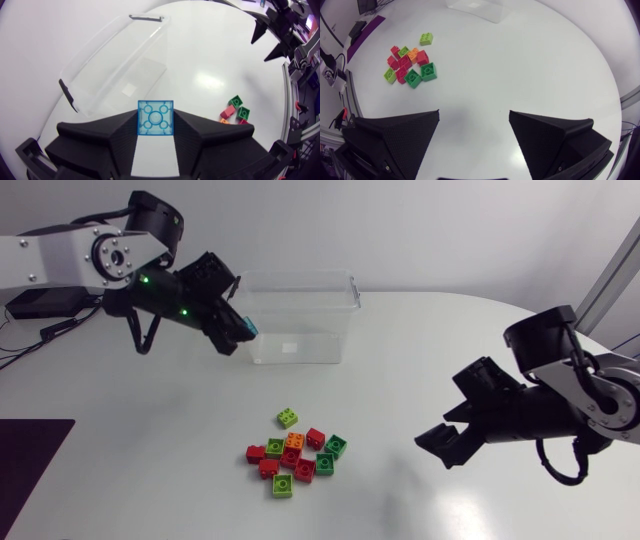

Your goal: Place the duplo bricks in the container

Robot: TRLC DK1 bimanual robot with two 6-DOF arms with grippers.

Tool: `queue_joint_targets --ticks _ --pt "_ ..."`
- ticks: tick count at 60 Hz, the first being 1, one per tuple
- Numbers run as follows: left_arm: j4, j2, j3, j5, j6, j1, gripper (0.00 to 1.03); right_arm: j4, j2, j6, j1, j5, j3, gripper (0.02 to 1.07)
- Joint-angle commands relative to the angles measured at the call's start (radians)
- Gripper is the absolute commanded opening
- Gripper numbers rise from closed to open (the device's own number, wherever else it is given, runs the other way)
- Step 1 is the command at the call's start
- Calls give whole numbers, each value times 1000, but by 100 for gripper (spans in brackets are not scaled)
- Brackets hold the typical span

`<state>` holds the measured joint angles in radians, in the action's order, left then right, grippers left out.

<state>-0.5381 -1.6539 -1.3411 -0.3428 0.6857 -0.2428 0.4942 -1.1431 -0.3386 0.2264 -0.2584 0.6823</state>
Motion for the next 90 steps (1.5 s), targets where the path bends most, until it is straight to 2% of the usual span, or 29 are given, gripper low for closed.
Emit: queue_joint_targets --ticks 1,7,18,30,41,50,53,61,66,74,90 --pt "-16 -76 -92 -30 -57 10 23 -2 -18 -34 36 -4 25 102" --pt "-14 -147 -208 -32 -101 5 23 -54 -35 -11 94 -2 33 102" --pt "-14 -300 -432 -38 -173 4 24 -48 -153 1 166 -1 108 102" --pt "-74 -492 -681 -36 -201 5 25 -69 -331 4 211 7 198 102" --pt "-88 -566 -757 -36 -204 7 26 -112 -431 6 275 38 226 102" --pt "-91 -606 -776 -28 -216 13 30 -129 -454 13 309 51 227 102" --pt "-92 -615 -776 -21 -216 13 34 -135 -458 12 315 53 226 102" --pt "-92 -633 -790 -12 -221 19 52 -151 -484 10 343 67 230 102" --pt "-99 -647 -806 -7 -222 20 74 -155 -512 9 364 87 246 102" --pt "-109 -650 -820 -2 -221 20 98 -160 -543 7 386 108 267 102" --pt "-168 -561 -791 -2 -212 33 99 -187 -593 4 393 150 281 102"
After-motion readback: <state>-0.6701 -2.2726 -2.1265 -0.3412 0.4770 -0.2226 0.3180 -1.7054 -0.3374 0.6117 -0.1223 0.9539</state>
